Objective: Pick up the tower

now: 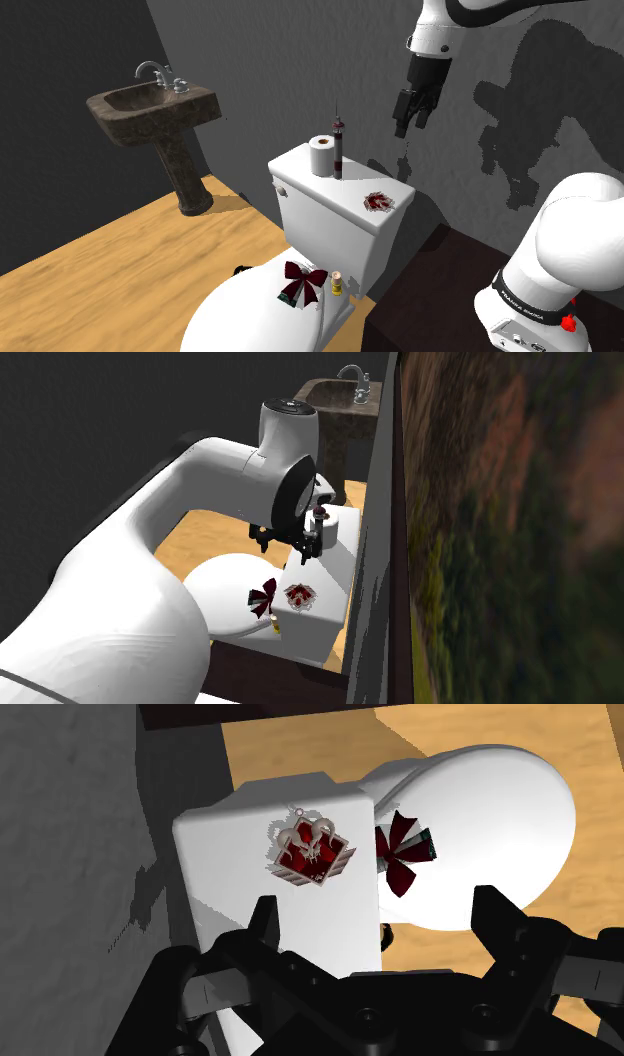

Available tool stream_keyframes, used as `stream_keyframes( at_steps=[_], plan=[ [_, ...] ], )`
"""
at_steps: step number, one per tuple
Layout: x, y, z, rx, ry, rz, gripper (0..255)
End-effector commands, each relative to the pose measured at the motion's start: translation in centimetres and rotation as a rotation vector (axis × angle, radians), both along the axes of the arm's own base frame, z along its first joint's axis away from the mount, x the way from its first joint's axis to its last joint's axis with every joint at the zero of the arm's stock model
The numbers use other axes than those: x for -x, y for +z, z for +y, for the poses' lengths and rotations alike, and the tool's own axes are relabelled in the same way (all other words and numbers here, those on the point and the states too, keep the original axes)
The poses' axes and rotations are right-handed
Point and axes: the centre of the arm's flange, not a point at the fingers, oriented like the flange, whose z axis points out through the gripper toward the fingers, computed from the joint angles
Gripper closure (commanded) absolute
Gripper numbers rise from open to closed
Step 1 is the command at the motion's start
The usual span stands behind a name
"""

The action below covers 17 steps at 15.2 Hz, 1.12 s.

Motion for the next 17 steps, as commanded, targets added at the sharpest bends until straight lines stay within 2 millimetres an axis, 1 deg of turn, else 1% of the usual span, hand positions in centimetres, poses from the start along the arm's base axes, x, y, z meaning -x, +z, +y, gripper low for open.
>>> stream_keyframes(
  at_steps=[1,9,17],
  plan=[
    [0.0,0.0,0.0,0.0,0.0,0.0,0],
    [-9.2,-2.6,-2.4,-0.052,0.061,-0.073,0],
    [-18.7,-4.6,-4.2,-0.104,0.121,-0.146,0]
  ],
)
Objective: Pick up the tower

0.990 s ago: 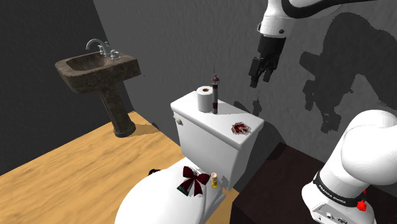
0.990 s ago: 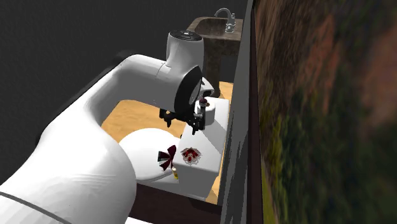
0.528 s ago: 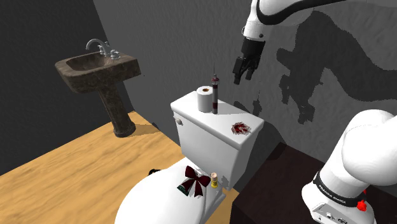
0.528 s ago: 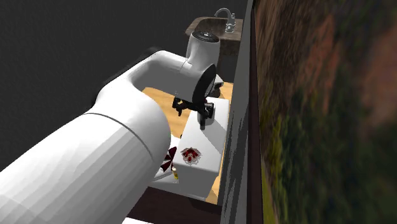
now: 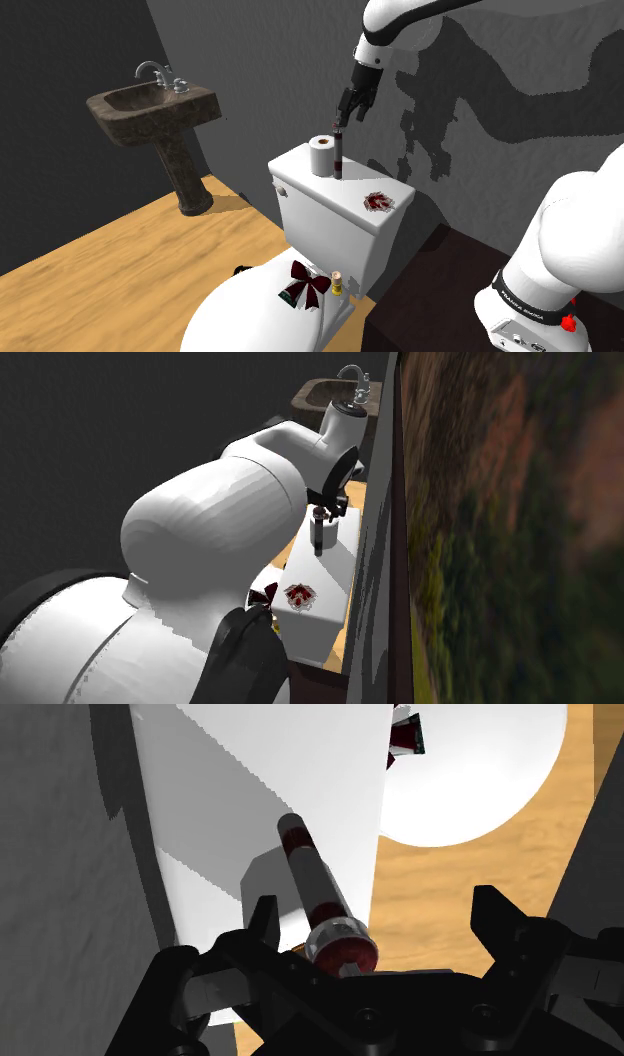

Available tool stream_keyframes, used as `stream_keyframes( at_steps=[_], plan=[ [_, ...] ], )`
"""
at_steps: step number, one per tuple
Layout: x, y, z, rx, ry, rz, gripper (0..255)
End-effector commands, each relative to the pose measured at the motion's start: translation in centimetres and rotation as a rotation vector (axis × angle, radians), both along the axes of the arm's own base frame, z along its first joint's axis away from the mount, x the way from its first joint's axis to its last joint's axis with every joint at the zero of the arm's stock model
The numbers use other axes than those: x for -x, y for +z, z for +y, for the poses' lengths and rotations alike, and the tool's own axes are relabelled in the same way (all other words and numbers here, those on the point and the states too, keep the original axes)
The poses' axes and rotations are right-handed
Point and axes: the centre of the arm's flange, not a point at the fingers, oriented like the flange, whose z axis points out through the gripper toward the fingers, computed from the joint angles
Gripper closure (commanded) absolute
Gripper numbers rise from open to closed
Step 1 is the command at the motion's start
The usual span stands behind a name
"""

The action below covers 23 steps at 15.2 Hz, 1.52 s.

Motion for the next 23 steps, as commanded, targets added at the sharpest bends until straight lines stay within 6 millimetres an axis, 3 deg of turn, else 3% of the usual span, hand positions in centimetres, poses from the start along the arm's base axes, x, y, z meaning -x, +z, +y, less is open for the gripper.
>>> stream_keyframes(
  at_steps=[1,3,12,13,23],
  plan=[
    [-2.5,-0.4,-0.1,-0.013,0.016,-0.02,0],
    [-4.4,-0.7,-0.4,-0.024,0.028,-0.035,0],
    [-4.4,-4.7,-0.4,-0.024,0.028,-0.035,0],
    [-4.4,-4.6,-0.4,-0.024,0.028,-0.035,255],
    [-4.4,-4.2,-0.4,-0.024,0.028,-0.035,255]
  ],
)
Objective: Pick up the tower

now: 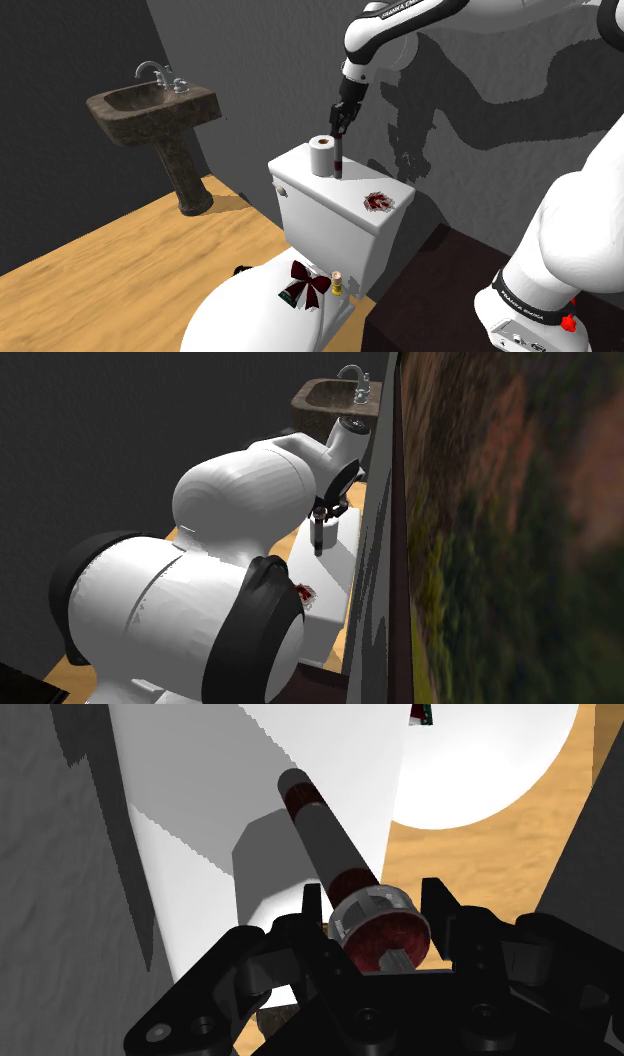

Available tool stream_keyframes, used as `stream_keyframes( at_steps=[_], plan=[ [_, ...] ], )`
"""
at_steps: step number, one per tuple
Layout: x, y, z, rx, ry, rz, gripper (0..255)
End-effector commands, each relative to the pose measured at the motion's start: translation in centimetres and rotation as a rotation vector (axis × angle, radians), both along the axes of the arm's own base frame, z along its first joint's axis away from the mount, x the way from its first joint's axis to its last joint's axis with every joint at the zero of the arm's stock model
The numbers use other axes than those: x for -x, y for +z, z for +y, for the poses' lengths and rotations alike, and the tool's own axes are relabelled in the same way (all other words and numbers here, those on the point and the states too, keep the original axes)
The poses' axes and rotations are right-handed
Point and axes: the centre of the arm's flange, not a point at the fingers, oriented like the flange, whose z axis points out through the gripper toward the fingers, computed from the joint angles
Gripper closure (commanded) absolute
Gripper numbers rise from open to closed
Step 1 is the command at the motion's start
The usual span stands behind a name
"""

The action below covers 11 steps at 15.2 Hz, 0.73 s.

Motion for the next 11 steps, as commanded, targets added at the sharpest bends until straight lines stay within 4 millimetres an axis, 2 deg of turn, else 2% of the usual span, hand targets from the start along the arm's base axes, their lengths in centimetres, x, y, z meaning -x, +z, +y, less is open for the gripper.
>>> stream_keyframes(
  at_steps=[1,11],
  plan=[
    [0.0,0.7,0.0,0.0,0.0,0.002,255],
    [0.0,6.0,0.0,0.0,0.0,0.002,255]
  ],
)
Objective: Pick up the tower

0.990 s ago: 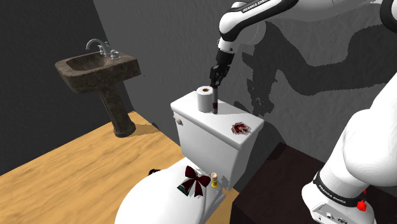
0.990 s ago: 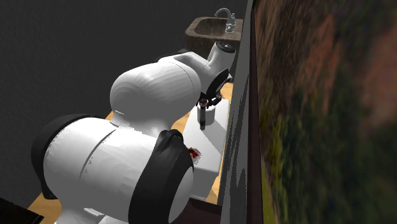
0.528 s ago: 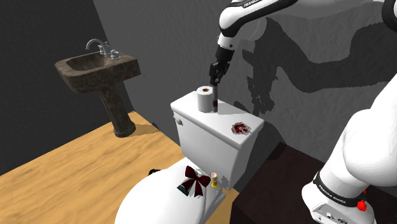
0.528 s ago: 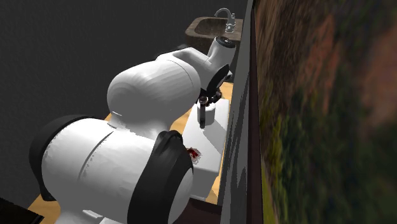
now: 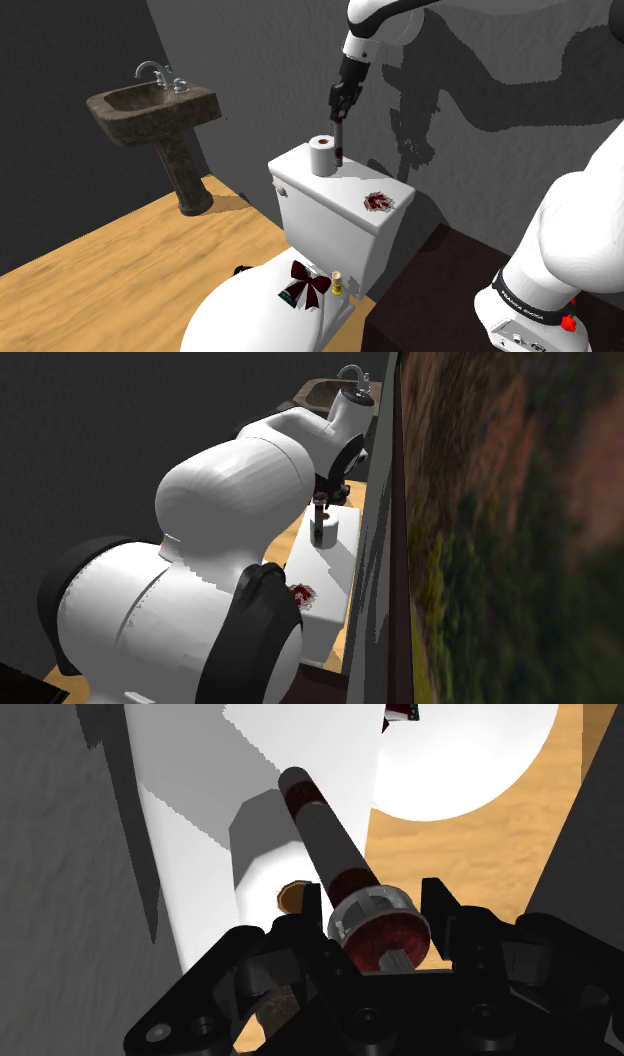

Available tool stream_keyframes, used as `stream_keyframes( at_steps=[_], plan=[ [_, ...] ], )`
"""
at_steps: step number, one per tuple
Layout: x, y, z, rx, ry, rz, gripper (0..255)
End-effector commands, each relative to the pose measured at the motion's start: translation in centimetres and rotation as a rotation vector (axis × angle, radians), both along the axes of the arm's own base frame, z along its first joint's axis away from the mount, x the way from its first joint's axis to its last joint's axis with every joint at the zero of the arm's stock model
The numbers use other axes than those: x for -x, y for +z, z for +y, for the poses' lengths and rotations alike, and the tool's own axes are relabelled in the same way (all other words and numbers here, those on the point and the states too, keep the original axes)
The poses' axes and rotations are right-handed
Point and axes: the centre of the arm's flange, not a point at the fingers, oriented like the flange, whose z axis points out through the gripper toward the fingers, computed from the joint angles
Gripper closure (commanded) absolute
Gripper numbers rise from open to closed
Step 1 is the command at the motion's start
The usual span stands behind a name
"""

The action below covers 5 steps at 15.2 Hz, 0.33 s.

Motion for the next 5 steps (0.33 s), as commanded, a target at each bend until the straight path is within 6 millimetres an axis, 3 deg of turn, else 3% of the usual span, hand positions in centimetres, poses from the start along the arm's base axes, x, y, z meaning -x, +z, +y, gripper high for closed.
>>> stream_keyframes(
  at_steps=[1,5],
  plan=[
    [0.0,1.1,0.0,0.0,0.0,0.0,255],
    [0.0,2.3,0.0,0.0,0.0,0.0,255]
  ],
)
